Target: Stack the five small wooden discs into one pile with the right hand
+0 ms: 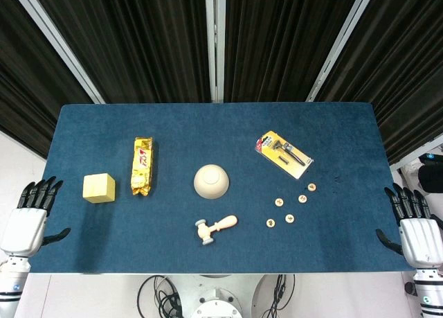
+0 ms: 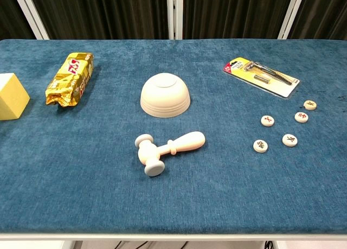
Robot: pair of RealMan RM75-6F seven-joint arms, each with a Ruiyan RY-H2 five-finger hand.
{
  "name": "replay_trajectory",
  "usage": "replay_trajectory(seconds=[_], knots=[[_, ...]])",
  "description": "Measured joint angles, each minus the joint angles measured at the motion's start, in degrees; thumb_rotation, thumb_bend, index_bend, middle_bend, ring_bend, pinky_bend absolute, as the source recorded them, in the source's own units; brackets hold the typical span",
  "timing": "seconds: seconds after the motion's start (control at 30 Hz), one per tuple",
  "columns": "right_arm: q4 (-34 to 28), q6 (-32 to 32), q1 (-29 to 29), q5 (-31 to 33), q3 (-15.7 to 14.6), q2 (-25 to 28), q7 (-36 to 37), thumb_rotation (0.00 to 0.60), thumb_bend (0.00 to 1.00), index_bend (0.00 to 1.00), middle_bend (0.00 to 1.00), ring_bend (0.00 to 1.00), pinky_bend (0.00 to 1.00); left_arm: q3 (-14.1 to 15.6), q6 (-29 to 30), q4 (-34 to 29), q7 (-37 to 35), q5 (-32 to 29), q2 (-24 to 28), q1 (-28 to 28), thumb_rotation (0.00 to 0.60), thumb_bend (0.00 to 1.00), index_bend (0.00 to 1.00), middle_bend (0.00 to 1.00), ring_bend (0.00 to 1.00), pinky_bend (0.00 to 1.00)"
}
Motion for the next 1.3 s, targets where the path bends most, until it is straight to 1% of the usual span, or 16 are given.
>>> replay_trajectory(seconds=[0.4,0.67,0.87,1.03,1.17,1.3], knots=[[0.0,-1.4,0.8,-0.4,-0.2,-0.1,0.0,0.6,0.17,0.0,0.0,0.0,0.0,0.5,0.3,-0.9,1.1,0.9,0.0,0.0,0.6,0.05,0.0,0.0,0.0,0.0],[-1.8,-2.9,2.6,-3.3,-0.8,0.1,-3.2,0.6,0.17,0.0,0.0,0.0,0.0,0.8,0.6,-2.0,1.8,0.5,0.5,0.6,0.6,0.05,0.0,0.0,0.0,0.0],[-4.6,-7.6,6.0,-5.4,-1.1,0.1,-6.4,0.6,0.17,0.0,0.0,0.0,0.0,0.9,0.4,-2.1,1.3,0.6,0.7,0.6,0.6,0.05,0.0,0.0,0.0,0.0],[-7.4,-13.9,10.5,-6.7,-1.1,-0.7,-9.3,0.6,0.17,0.0,0.0,0.0,0.0,0.9,0.5,-2.0,0.9,0.9,0.8,0.5,0.6,0.05,0.0,0.0,0.0,0.0],[-8.4,-18.7,14.1,-6.8,-0.7,-3.3,-12.2,0.6,0.17,0.0,0.0,0.0,0.0,0.8,1.0,-2.1,0.0,0.8,1.2,0.8,0.6,0.05,0.0,0.0,0.0,0.0],[-7.7,-24.1,17.7,-5.2,-0.1,-7.8,-15.1,0.6,0.17,0.03,0.0,0.0,0.0,0.9,1.9,-2.2,-0.7,1.1,1.8,1.3,0.6,0.05,0.0,0.0,0.0,0.0]])
